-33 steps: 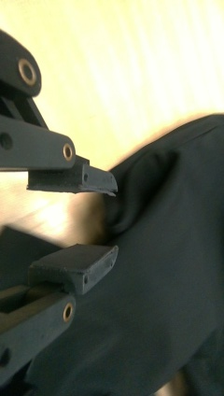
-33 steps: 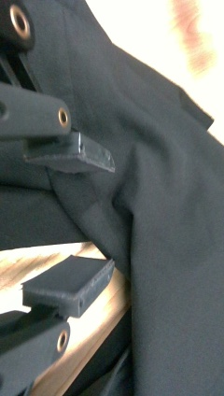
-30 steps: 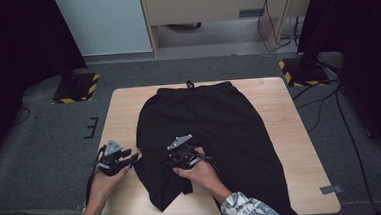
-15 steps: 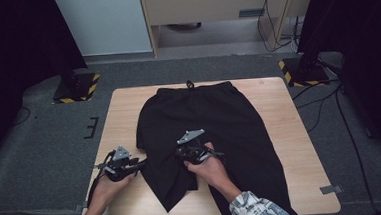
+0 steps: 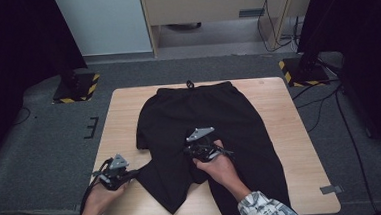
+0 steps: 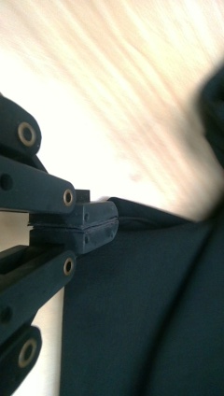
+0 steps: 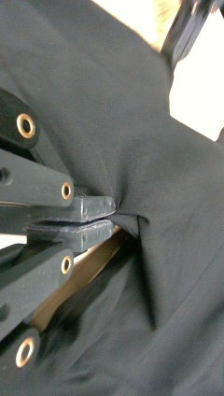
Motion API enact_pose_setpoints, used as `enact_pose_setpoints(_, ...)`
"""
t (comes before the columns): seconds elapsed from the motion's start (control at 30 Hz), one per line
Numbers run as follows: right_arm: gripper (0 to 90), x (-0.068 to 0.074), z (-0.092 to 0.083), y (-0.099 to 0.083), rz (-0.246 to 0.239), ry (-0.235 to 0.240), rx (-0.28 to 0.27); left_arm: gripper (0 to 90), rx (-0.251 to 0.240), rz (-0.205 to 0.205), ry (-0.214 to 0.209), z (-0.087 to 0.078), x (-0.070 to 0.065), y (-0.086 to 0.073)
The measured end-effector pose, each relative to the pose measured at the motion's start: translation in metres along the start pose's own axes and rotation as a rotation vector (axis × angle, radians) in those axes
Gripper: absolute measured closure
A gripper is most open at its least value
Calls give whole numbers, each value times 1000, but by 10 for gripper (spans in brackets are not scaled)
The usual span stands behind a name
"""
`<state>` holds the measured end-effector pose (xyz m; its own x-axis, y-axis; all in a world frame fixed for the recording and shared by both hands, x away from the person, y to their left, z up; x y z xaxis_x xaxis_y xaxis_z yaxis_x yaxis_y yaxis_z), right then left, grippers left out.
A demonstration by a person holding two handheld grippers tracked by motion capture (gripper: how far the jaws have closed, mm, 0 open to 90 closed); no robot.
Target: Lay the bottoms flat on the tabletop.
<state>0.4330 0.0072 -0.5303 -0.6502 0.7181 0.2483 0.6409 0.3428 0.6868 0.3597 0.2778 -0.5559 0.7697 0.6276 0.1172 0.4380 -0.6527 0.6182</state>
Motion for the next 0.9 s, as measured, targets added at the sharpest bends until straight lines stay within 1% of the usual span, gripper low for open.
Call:
enact_pose_setpoints(0.07, 889, -5, -5, -4, -2, -16, 6, 891, -4, -5, 11, -11, -3, -10)
enact_pose_setpoints(0.13, 889, -8, -9, -9, -3, -17, 15, 891, -8, -8, 16, -22, -8, -19)
enact_pose_setpoints(0.23, 889, -10, -14, -18, -8, -22, 34, 890, -18, 1, 4, -34, -15, -27)
enact_pose_setpoints(0.3, 889, -11, -16, -23, -17, -28, 49, 887, -37, 17, 7, -38, -18, -27)
enact_pose_setpoints(0.33, 888, -11, -17, -25, -17, -29, 55, 881, -60, 21, 17, -40, -17, -25)
enact_pose_setpoints(0.37, 887, -12, -17, -26, -24, -29, 58, 851, -86, 18, 31, -41, -15, -21)
enact_pose_setpoints(0.4, 884, -13, -16, -28, -25, -32, 64, 780, -118, 4, 42, -40, -11, -15)
enact_pose_setpoints(0.43, 882, -14, -15, -29, -23, -32, 67, 731, -151, -5, 41, -39, -8, -9)
enact_pose_setpoints(0.47, 879, -14, -14, -28, -23, -26, 64, 713, -177, -3, 38, -36, -5, -1)
enact_pose_setpoints(0.5, 876, -14, -14, -27, -21, -21, 60, 676, -198, -2, 48, -31, -1, 6)
enact_pose_setpoints(0.53, 869, -14, -13, -26, -20, -20, 53, 637, -209, -3, 47, -25, 3, 14)
enact_pose_setpoints(0.57, 864, -14, -13, -25, -17, -17, 43, 631, -217, 7, 34, -18, 5, 20)
enact_pose_setpoints(0.6, 861, -14, -12, -24, -13, -11, 33, 628, -212, 25, 37, -10, 8, 26)
enact_pose_setpoints(0.67, 862, -15, -11, -22, -5, -12, 21, 618, -195, 48, 25, 7, 11, 33)
enact_pose_setpoints(0.7, 864, -15, -10, -22, -2, -10, 20, 620, -177, 55, 37, 15, 14, 35)
enact_pose_setpoints(0.77, 866, -14, -11, -22, -1, -8, 15, 636, -164, 45, 24, 26, 18, 36)
enact_pose_setpoints(0.83, 867, -14, -11, -21, 1, -4, 13, 656, -146, 34, 2, 34, 20, 35)
enact_pose_setpoints(0.87, 867, -14, -11, -21, 4, -3, 11, 672, -138, 36, 2, 37, 20, 35)
enact_pose_setpoints(0.9, 868, -15, -11, -21, 2, -3, 12, 690, -128, 41, -8, 38, 19, 34)
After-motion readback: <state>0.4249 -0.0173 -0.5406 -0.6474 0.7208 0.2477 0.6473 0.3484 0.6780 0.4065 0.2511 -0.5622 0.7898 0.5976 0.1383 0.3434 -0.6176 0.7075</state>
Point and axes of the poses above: each handheld gripper's, and its own axes: z roughly forward along the jaws, y roughly out of its top, x roughly to its left, the point moved 6 cm from there along z, roughly forward along the jaws, and after that the axes turned 13 degrees about z, right-handed, at the moved point
